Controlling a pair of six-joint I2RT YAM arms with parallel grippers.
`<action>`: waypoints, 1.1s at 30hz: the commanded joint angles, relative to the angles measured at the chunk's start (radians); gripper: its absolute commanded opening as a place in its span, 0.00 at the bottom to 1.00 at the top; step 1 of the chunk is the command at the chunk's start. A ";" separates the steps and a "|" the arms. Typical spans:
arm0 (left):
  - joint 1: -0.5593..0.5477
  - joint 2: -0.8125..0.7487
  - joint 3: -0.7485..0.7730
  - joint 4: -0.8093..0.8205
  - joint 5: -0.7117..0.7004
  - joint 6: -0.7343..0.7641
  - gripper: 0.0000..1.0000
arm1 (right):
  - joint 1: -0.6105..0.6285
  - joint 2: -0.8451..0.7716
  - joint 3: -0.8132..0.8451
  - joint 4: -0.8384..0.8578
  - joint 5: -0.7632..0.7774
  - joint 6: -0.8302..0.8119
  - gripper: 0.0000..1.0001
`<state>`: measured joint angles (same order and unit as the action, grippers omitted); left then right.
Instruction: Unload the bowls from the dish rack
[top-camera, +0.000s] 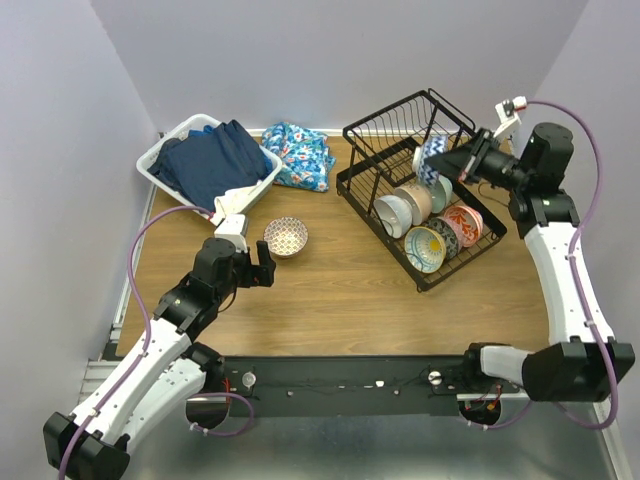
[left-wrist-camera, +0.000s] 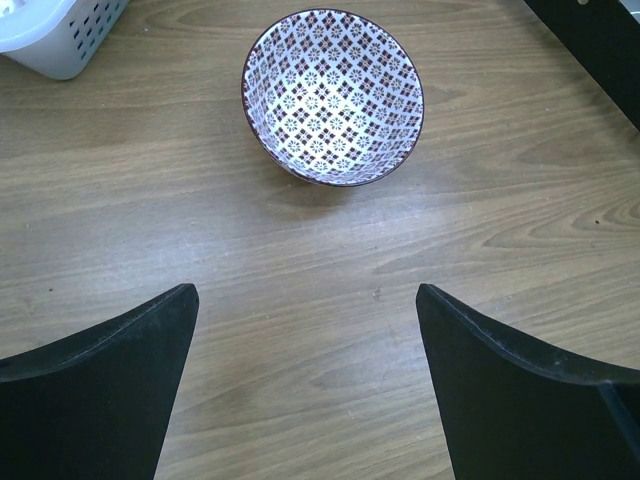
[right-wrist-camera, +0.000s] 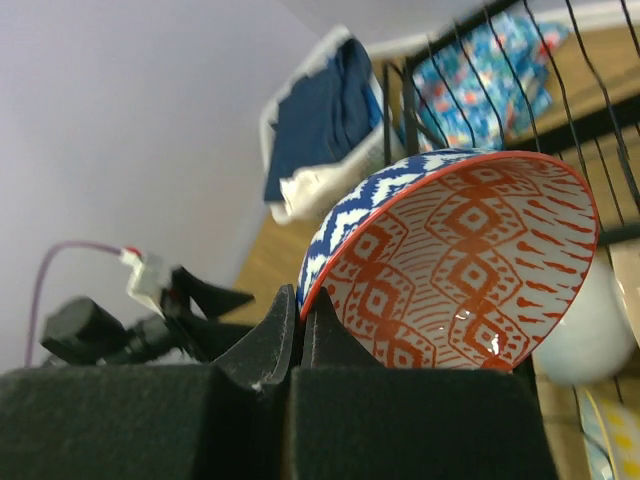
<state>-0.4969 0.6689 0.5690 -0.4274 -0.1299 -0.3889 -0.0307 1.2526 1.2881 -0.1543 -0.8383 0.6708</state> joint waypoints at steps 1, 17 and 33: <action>0.006 0.001 -0.009 0.016 0.012 0.001 0.99 | 0.015 -0.091 -0.038 -0.397 -0.027 -0.296 0.01; 0.006 0.024 -0.011 0.018 0.013 -0.007 0.99 | 0.244 -0.292 -0.269 -0.576 0.165 -0.366 0.01; 0.006 0.101 0.014 0.019 0.004 -0.048 0.99 | 0.696 -0.179 -0.383 -0.410 0.503 -0.247 0.01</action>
<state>-0.4969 0.7437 0.5690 -0.4271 -0.1299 -0.4049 0.5430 1.0187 0.9073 -0.6689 -0.5037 0.3855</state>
